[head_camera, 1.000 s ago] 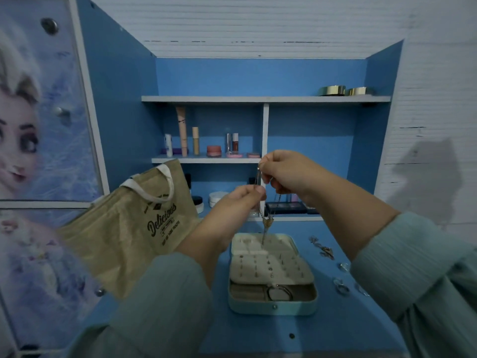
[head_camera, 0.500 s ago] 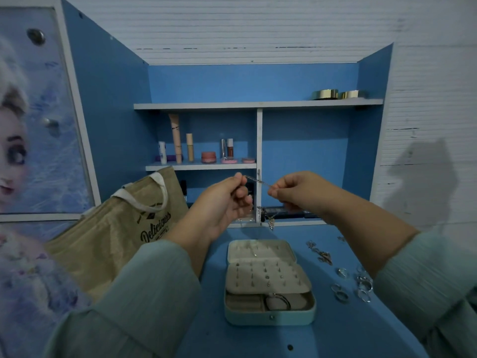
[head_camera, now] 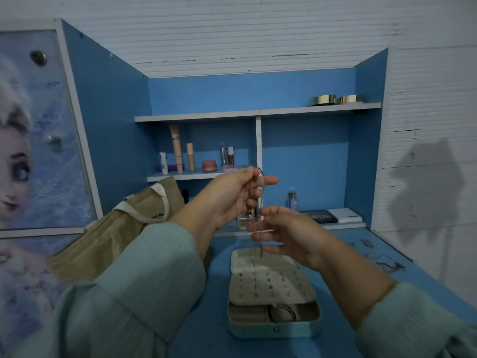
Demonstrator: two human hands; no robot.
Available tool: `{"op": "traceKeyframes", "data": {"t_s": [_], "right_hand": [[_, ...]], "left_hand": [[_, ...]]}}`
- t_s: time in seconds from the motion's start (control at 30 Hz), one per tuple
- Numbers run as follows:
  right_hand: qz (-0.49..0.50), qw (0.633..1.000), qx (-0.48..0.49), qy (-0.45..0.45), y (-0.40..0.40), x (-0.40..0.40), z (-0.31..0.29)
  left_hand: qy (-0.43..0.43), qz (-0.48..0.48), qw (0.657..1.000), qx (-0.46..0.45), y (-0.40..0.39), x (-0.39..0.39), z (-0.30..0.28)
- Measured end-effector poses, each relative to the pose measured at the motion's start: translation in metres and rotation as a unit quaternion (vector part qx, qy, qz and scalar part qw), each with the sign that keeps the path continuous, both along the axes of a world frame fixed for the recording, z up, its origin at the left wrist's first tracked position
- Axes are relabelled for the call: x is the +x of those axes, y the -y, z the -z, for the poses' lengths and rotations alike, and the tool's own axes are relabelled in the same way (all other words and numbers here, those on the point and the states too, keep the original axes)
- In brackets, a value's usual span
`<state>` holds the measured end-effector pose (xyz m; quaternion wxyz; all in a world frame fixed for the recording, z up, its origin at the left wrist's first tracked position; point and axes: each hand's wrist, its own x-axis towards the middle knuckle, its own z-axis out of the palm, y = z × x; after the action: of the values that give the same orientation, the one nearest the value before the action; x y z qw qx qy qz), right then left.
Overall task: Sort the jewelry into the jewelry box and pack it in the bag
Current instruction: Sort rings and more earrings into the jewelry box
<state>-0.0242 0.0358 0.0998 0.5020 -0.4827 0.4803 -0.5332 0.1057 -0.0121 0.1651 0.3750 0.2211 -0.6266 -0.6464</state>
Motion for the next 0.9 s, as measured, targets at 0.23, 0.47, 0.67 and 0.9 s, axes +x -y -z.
{"op": "traceKeyframes", "data": {"t_s": [0.23, 0.47, 0.67, 0.9], "right_hand": [[0.006, 0.998, -0.039, -0.04, 0.005, 0.015, 0.025], [0.063, 0.996, -0.048, -0.04, 0.006, 0.016, 0.031], [0.143, 0.967, -0.167, -0.13, 0.002, 0.017, 0.033], [0.197, 0.897, -0.273, -0.285, 0.001, 0.024, 0.033]], "left_hand": [[0.027, -0.004, 0.999, -0.035, 0.004, 0.002, -0.002], [0.004, -0.008, 0.999, -0.051, 0.005, 0.005, -0.001], [-0.02, -0.007, 0.999, -0.037, 0.005, 0.003, 0.0], [-0.023, -0.013, 0.999, -0.03, 0.005, -0.004, -0.001]]}}
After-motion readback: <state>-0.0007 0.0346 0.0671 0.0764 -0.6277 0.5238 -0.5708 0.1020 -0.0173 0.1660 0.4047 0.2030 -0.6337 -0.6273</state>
